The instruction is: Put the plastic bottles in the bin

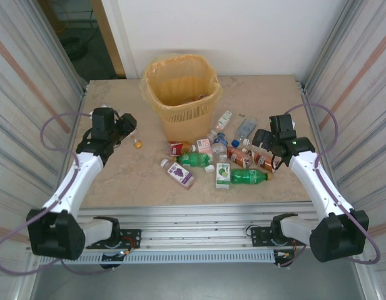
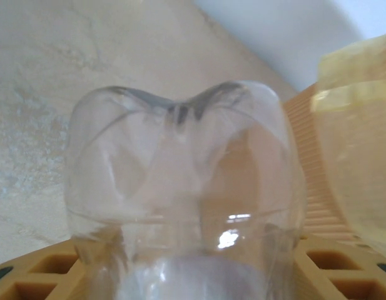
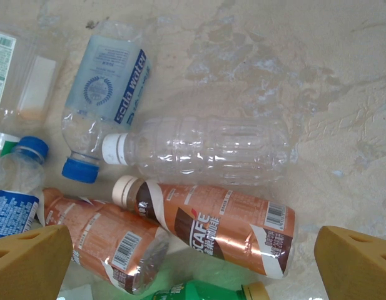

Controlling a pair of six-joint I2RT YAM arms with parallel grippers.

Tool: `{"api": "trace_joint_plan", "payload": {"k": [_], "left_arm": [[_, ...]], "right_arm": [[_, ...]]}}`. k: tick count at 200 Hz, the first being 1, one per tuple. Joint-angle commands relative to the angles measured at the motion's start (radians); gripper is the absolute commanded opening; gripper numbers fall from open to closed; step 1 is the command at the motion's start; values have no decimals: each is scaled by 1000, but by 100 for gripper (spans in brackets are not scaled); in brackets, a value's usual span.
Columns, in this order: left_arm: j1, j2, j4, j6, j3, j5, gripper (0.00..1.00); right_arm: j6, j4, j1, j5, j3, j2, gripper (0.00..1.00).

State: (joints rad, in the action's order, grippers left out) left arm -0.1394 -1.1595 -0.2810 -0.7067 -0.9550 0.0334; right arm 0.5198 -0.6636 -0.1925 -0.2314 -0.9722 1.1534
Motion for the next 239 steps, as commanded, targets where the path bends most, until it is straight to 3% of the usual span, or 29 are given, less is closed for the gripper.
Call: {"api": "trace_joint_plan", "payload": {"k": [1,45,88,144,239], "left_arm": [[-18,78,-56,61,-37,44,51],[-70,151,-72,121,-114,61,51],[-108,90,-33,185,-246,55,51],[-168,-152,30,333,-548,3,51],[-196,-626,-47,512,-1065,-117,51]], "right_arm": [[24,27,-11,10,16,9,98],[31,55,-17,30,21,34,98],[30,54,-19,28,23,33,98],[37,41,-19,23,16,23,98],[62,5,8,-22,36,-36,98]]}}
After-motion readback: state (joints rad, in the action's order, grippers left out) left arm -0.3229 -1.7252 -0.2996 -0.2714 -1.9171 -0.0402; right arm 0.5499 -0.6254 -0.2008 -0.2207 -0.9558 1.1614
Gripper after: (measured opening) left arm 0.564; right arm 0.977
